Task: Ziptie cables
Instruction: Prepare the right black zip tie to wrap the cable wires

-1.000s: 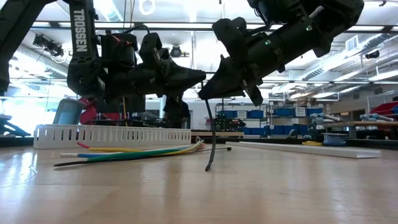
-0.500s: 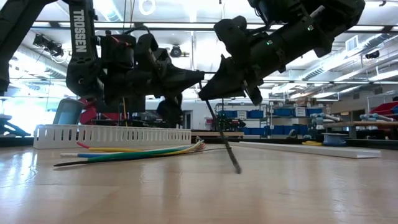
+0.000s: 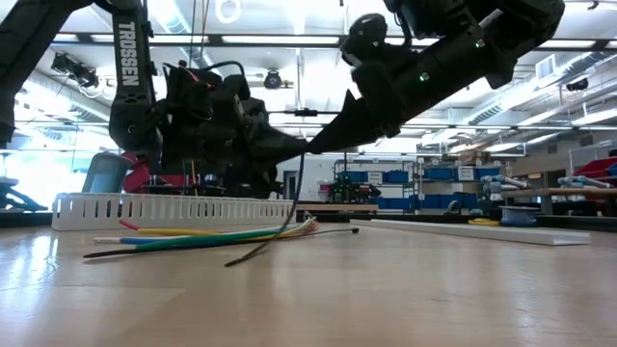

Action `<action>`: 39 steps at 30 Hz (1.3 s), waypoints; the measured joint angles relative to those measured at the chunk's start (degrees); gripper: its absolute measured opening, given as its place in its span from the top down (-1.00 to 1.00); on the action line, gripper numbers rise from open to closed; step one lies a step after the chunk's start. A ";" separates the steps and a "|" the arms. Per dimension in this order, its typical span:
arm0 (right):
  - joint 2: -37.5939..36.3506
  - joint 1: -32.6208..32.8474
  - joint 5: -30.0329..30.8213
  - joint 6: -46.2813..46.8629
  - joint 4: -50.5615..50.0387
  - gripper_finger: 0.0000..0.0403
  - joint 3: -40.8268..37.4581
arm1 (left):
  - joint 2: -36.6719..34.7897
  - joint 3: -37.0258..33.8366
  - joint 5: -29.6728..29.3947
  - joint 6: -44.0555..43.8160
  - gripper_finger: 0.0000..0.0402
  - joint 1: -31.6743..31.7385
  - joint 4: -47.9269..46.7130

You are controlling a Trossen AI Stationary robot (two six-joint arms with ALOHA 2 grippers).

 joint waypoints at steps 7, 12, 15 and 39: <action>0.00 -0.17 3.03 -16.05 -2.25 0.68 0.00 | 0.00 1.75 -0.02 -3.93 1.00 0.33 -1.47; 0.00 0.14 6.73 -20.87 -6.26 0.68 0.00 | 0.00 2.56 -0.53 -6.32 1.00 -0.07 -4.09; 0.00 1.07 7.90 -24.49 -5.97 0.69 0.01 | 0.02 2.56 -1.87 -8.39 1.00 -0.50 -5.89; 9.71 5.22 14.57 -71.53 4.99 0.70 0.04 | 0.04 2.78 -11.54 -20.49 1.00 -3.58 -6.93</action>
